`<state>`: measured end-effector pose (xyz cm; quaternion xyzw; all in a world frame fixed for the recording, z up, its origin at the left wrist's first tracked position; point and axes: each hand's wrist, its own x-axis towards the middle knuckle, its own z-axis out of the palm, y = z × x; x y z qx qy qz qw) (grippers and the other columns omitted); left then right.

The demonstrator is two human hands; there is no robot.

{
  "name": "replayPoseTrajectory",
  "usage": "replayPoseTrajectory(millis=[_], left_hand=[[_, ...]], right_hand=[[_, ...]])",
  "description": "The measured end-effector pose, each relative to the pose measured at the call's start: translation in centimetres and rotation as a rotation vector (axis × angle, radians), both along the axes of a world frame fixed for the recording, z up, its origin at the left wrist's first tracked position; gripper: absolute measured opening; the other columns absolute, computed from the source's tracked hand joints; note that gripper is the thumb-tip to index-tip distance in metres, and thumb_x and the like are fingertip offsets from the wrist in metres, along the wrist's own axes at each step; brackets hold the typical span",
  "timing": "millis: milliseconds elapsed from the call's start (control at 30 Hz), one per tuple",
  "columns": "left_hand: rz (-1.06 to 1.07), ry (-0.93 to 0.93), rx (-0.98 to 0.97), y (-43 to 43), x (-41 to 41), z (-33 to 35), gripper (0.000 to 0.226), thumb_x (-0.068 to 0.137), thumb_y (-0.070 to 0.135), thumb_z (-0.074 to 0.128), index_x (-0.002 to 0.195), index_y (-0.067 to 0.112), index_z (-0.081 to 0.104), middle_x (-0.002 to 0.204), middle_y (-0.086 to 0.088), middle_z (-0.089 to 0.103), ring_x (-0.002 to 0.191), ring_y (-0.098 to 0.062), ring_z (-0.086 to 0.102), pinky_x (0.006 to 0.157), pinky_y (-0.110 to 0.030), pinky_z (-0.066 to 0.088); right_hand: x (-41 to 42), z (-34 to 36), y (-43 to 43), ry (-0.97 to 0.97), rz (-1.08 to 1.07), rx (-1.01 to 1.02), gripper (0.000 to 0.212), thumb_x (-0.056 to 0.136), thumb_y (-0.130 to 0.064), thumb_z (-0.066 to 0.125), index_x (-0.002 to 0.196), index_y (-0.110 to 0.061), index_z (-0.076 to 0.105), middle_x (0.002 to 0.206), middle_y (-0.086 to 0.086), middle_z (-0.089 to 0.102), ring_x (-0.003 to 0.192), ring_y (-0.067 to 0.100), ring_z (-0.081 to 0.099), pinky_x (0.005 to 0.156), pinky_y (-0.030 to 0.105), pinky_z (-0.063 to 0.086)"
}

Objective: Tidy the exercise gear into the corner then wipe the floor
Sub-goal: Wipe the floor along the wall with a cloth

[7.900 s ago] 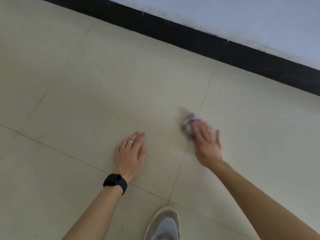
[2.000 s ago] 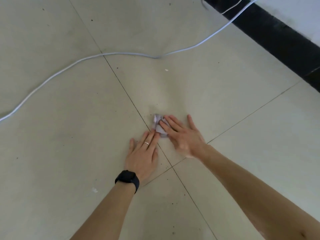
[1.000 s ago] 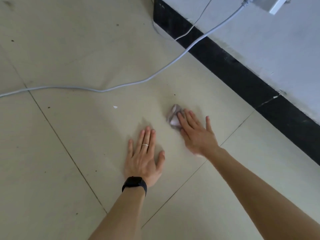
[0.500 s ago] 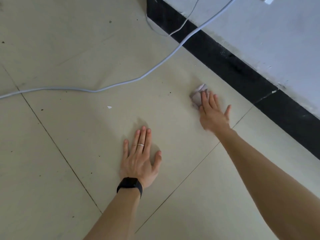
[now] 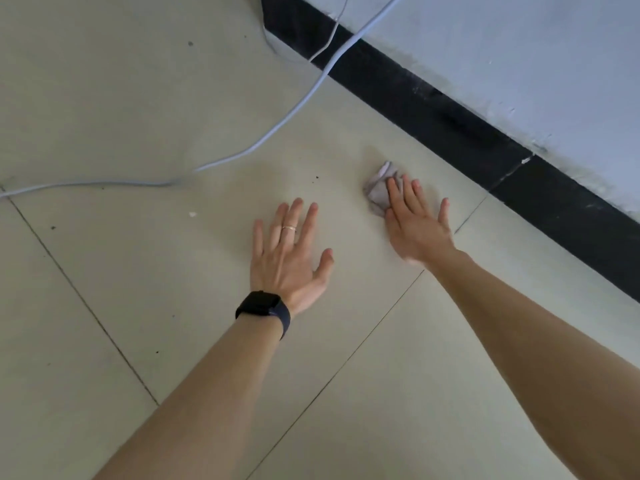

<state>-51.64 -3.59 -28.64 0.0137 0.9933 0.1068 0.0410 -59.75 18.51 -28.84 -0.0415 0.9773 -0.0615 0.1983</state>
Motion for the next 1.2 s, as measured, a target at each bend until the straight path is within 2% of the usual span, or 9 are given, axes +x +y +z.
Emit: replayPoseTrajectory(millis=[133, 433, 667, 767, 833, 933, 1000, 1067, 1200], left_hand=[[-0.041, -0.047, 0.030, 3.8, -4.5, -2.0, 0.072, 0.099, 0.058, 0.020, 0.157, 0.026, -0.010, 0.164, 0.008, -0.018, 0.150, -0.011, -0.018, 0.120, -0.048, -0.013], [0.009, 0.006, 0.041, 3.6, -5.2, -4.5, 0.076, 0.094, 0.063, 0.019, 0.158, 0.029, -0.004, 0.165, 0.010, -0.008, 0.152, -0.009, -0.006, 0.122, -0.049, 0.001], [-0.004, -0.016, 0.027, 3.4, -5.7, -4.6, 0.077, 0.093, 0.063, 0.024, 0.159, 0.025, 0.010, 0.166, 0.005, 0.008, 0.152, -0.016, 0.011, 0.120, -0.053, 0.010], [-0.001, -0.038, 0.054, 4.0, -6.0, -4.3, 0.077, 0.092, 0.064, 0.021, 0.158, 0.025, 0.011, 0.166, 0.005, 0.007, 0.152, -0.017, 0.009, 0.119, -0.054, 0.008], [-0.011, -0.042, 0.062, 4.6, -6.2, -3.8, 0.078, 0.092, 0.065, 0.021, 0.158, 0.026, 0.011, 0.166, 0.005, 0.008, 0.152, -0.016, 0.008, 0.120, -0.054, 0.008], [-0.028, -0.036, 0.062, 4.9, -6.1, -3.5, 0.078, 0.091, 0.064, 0.022, 0.158, 0.026, 0.012, 0.166, 0.004, 0.009, 0.152, -0.016, 0.008, 0.121, -0.054, 0.007], [-0.021, -0.024, 0.058, 4.6, -6.1, -3.6, 0.078, 0.091, 0.064, 0.021, 0.158, 0.026, 0.010, 0.166, 0.005, 0.008, 0.152, -0.015, 0.006, 0.121, -0.053, 0.005], [-0.025, -0.019, 0.048, 4.7, -6.4, -3.7, 0.078, 0.091, 0.065, 0.019, 0.158, 0.027, 0.008, 0.166, 0.005, 0.005, 0.152, -0.014, 0.003, 0.122, -0.052, 0.003], [-0.042, -0.002, 0.063, 4.6, -6.3, -4.0, 0.077, 0.092, 0.063, 0.023, 0.158, 0.026, 0.012, 0.166, 0.004, 0.009, 0.152, -0.015, 0.007, 0.121, -0.053, 0.004]], right_hand=[[-2.7, -0.6, 0.1, 0.043, -0.051, -0.024, 0.056, 0.106, -0.041, 0.008, 0.156, -0.033, -0.016, 0.164, -0.009, -0.020, 0.150, 0.011, -0.021, 0.119, 0.055, -0.014], [-8.7, -2.6, -3.2, 0.275, -0.068, -0.007, 0.071, 0.103, -0.053, 0.009, 0.158, -0.011, -0.009, 0.165, 0.006, -0.017, 0.151, 0.019, -0.020, 0.118, 0.043, -0.018], [-4.3, -1.9, 5.1, 0.167, -0.118, -0.194, 0.063, 0.107, -0.042, 0.015, 0.158, -0.015, -0.010, 0.166, -0.005, -0.015, 0.151, 0.009, -0.013, 0.125, 0.040, -0.002], [3.8, -1.1, 13.9, 0.198, -0.307, -0.131, 0.061, 0.105, -0.040, 0.018, 0.160, -0.019, 0.000, 0.167, -0.008, -0.003, 0.153, 0.009, -0.001, 0.124, 0.048, 0.011], [8.5, -0.4, 17.5, 0.208, -0.498, -0.054, 0.059, 0.107, -0.033, 0.024, 0.160, -0.020, 0.002, 0.167, -0.006, 0.000, 0.153, 0.013, 0.004, 0.124, 0.051, 0.009], [8.7, -0.5, 16.0, 0.222, -0.831, -0.080, 0.060, 0.104, -0.019, 0.032, 0.159, -0.015, 0.010, 0.167, 0.004, 0.007, 0.153, 0.020, 0.010, 0.121, 0.046, 0.008], [4.9, -0.3, 11.7, 0.350, -1.020, -0.067, 0.058, 0.096, -0.018, 0.033, 0.154, -0.016, 0.029, 0.160, 0.008, 0.026, 0.147, 0.025, 0.026, 0.116, 0.045, 0.023], [1.6, -0.1, 6.7, 0.436, -0.862, -0.127, 0.055, 0.093, -0.020, 0.033, 0.148, -0.020, 0.039, 0.156, 0.006, 0.034, 0.143, 0.025, 0.033, 0.115, 0.047, 0.027], [4.0, -1.5, -0.9, 0.184, -0.033, -0.218, 0.059, 0.105, -0.030, 0.030, 0.159, -0.026, 0.007, 0.167, -0.005, 0.000, 0.153, 0.014, -0.008, 0.123, 0.040, -0.008]])
